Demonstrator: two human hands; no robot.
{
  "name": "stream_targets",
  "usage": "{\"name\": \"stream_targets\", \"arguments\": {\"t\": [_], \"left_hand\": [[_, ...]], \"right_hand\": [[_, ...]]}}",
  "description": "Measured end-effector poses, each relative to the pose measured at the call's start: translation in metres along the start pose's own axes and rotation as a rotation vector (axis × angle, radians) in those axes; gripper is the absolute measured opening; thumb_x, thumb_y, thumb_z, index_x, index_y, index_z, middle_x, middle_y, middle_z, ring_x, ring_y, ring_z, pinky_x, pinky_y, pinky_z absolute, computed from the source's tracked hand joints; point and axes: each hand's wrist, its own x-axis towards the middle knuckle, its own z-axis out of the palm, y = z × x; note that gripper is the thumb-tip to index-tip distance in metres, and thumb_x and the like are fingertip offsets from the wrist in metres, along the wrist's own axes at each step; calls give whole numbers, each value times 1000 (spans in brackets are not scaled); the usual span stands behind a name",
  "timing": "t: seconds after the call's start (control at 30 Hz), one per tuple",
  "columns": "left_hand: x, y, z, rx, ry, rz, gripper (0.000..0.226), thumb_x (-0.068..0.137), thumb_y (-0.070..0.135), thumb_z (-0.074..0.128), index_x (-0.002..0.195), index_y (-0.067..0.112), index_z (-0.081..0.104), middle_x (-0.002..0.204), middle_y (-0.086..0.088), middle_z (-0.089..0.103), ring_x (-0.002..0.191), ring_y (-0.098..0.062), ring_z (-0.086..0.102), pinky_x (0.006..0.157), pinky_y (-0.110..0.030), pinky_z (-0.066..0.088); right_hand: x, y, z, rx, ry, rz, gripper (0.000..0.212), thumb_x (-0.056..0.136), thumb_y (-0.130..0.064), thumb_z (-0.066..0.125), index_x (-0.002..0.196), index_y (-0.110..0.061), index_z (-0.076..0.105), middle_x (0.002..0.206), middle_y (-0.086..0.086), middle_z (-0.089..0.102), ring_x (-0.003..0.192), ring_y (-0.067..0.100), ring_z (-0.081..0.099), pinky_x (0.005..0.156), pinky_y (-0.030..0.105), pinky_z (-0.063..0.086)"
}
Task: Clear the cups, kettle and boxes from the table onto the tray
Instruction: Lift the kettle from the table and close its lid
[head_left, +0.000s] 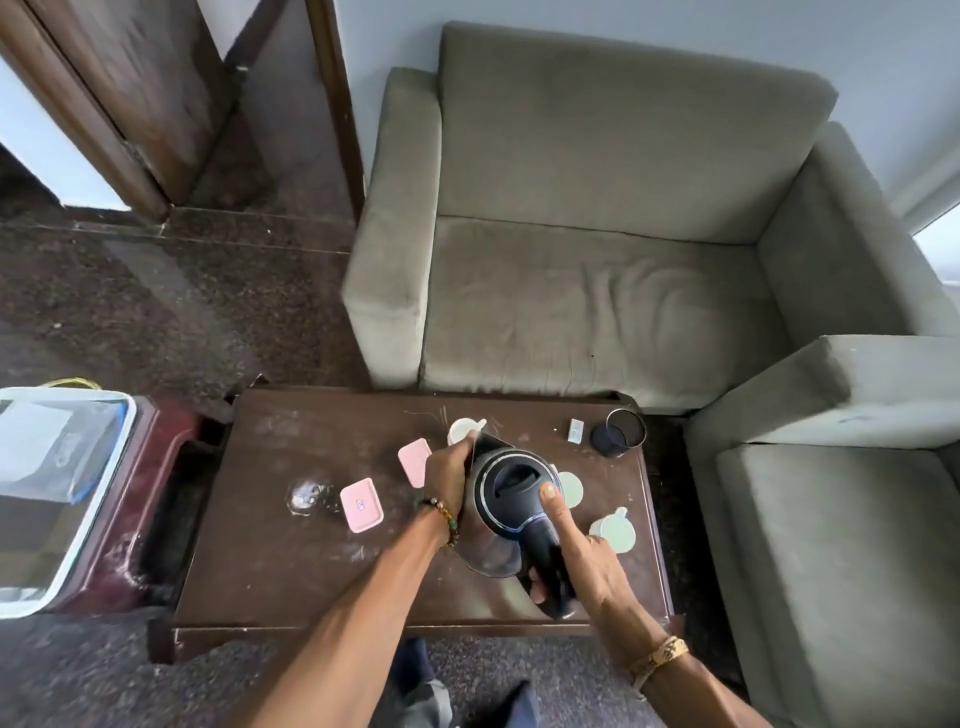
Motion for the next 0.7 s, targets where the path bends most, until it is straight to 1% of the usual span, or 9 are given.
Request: {"name": "stream_targets", "arguments": {"t": [0.1,0.2,0.27,0.33,0.4,0.43,0.5,0.6,0.7], "left_hand": [[4,-3,-2,84,-47,24,29,85,41,61,80,20,80,86,-2,77,97,-23,70,90,-40,54],[13,-14,-12,247,-43,41,37,92,40,55,97,10,75,103,-14,73,106,-31,65,94,-47,49],[14,-21,-15,336,-59,35,40,94,43,51,101,10,72,111,-19,69,107,-33,63,96,-47,48],[16,-26,-14,269,14,36,33,89,42,58,83,13,73,93,-13,73,93,-27,65,86,-37,51],[13,-27,-11,189,87,10,31,87,36,66,65,15,71,67,3,69,75,-17,60,66,-21,48],[11,-28,-10,152,90,5,32,87,33,67,62,13,71,64,6,67,72,-15,57,63,-21,47],[7,-32,-10,94,87,17,31,89,26,66,72,2,73,74,-8,72,74,-15,57,75,-34,50],[6,-40,-9,105,74,67,32,91,22,63,81,-7,71,88,-25,71,79,-23,63,85,-43,50],[13,-47,-5,115,65,44,27,92,22,61,78,2,74,81,-10,73,77,-18,63,81,-38,49]], "right_hand": [[4,-5,2,35,-175,98,120,54,-108,26,72,0,74,77,20,75,66,25,70,73,33,55],[11,-7,13,60,-200,171,114,51,-109,30,69,-5,75,73,19,73,60,24,66,62,27,50],[18,-4,17,91,-218,197,119,51,-107,36,83,-1,77,82,23,74,65,27,68,66,30,53],[24,0,21,107,-224,220,116,50,-105,44,97,-5,78,94,21,76,77,30,72,78,36,57],[27,3,24,102,-187,236,110,47,-104,50,107,-16,77,101,12,77,94,29,73,98,42,54],[29,7,24,103,-171,236,111,45,-104,52,112,-18,75,105,9,76,98,28,71,102,42,50],[34,14,23,89,-182,239,118,46,-103,53,122,-14,69,109,7,70,100,25,64,103,41,45],[36,21,18,72,-261,211,112,53,-103,46,103,-8,76,92,18,72,79,26,63,88,42,48],[44,34,8,118,-325,164,103,61,-101,41,89,-8,77,89,25,73,70,28,65,81,42,48]]}}
